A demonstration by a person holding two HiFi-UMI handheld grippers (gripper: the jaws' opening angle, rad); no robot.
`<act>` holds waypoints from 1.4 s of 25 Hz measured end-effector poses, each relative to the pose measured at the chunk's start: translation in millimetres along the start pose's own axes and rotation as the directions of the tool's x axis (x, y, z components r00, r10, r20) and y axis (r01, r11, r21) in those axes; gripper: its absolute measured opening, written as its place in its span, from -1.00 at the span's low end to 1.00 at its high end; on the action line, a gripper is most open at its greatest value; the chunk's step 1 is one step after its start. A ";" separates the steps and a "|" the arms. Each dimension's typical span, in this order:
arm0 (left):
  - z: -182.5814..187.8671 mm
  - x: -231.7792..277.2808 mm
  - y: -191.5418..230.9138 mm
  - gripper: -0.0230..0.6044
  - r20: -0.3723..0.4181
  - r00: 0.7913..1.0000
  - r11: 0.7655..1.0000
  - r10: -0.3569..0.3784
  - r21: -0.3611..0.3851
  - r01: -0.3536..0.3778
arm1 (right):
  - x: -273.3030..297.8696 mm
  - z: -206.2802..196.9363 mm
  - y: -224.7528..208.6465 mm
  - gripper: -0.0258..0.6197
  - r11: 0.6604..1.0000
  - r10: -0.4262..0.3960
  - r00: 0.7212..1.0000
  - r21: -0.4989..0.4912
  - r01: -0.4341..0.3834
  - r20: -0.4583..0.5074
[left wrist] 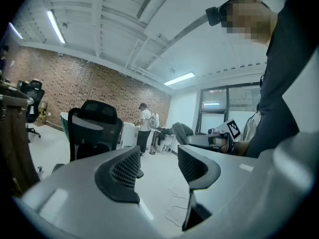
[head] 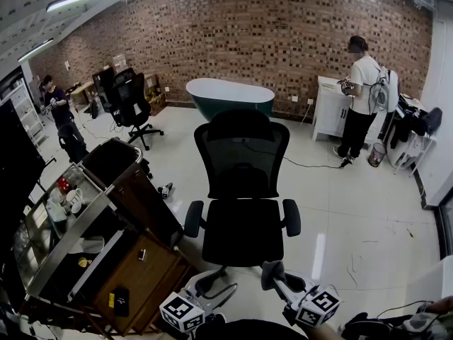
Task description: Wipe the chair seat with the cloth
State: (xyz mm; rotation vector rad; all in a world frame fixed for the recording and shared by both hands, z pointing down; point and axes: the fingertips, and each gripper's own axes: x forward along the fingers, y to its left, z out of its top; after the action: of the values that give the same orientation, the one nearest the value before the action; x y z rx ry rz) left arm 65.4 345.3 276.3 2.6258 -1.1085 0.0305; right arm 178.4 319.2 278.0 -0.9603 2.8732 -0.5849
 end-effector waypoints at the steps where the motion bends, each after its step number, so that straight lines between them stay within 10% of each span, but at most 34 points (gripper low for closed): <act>1: -2.9 2.5 2.5 -0.10 0.001 1.000 1.000 0.006 0.007 -0.006 | -0.3 -1.9 -2.9 -0.77 1.000 0.007 1.000 -0.001 -0.007 -0.005; 15: -18.0 33.9 57.5 -0.11 -0.027 0.998 0.999 0.049 -0.005 -0.049 | 40.3 -27.7 -43.9 -0.77 0.998 0.058 0.993 0.029 -0.056 -0.103; 35: -13.0 129.5 311.7 0.03 -0.158 0.978 0.986 -0.134 -0.120 0.116 | 287.6 -27.1 -180.5 -0.77 0.988 -0.071 0.976 0.124 0.097 -0.204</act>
State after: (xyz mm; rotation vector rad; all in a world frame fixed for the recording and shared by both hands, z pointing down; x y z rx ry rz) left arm -61.8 52.1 385.6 2.5361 -0.8635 0.1534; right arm 45.0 26.1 388.9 -1.0640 2.9273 -0.9181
